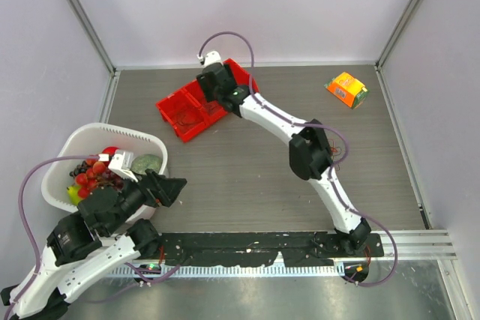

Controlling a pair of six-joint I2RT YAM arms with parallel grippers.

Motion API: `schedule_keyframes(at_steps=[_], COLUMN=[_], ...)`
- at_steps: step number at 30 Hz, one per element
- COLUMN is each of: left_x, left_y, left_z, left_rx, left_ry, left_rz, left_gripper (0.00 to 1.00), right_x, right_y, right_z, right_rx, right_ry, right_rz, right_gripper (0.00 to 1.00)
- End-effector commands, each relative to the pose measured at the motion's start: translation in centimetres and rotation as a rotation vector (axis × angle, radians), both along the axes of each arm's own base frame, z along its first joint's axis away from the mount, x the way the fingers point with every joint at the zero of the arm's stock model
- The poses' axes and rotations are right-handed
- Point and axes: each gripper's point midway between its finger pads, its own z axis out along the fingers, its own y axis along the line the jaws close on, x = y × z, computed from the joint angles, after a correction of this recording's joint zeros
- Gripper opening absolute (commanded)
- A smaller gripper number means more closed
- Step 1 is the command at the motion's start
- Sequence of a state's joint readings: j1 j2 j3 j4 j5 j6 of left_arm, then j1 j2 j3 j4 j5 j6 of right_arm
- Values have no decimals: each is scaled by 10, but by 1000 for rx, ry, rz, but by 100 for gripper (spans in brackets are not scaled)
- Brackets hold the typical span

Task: Untangle the cables

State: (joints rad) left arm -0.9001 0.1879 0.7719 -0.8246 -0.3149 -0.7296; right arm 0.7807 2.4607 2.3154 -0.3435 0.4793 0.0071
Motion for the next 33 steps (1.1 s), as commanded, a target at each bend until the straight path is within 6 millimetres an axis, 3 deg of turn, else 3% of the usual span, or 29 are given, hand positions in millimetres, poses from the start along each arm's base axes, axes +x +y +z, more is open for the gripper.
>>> schedule_keyframes(at_steps=[1, 4, 8, 11, 21, 23, 24, 30, 33], left_x=[5, 5, 5, 5, 7, 7, 8, 9, 9], left_y=[-2, -2, -2, -3, -5, -5, -5, -9, -10], left_z=[9, 9, 9, 8, 7, 7, 6, 3, 2], left_rx=[-10, -15, -13, -7, 4, 9, 13, 29, 32], left_ry=[-18, -20, -21, -20, -22, -24, -22, -15, -13], left_rz=[13, 12, 10, 9, 6, 6, 6, -3, -7], left_gripper=[91, 91, 91, 91, 92, 92, 92, 92, 92], right_x=[-37, -75, -88, -92, -77, -66, -59, -30, -14], right_y=[1, 23, 37, 47, 61, 58, 55, 44, 44], right_z=[68, 50, 32, 24, 2, 1, 3, 12, 10], right_rx=[182, 201, 188, 180, 125, 121, 120, 122, 149], right_ry=[51, 126, 160, 186, 199, 175, 149, 64, 38], right_rz=[200, 438, 561, 613, 619, 559, 523, 391, 354], right_gripper=[70, 70, 69, 66, 62, 56, 45, 10, 5])
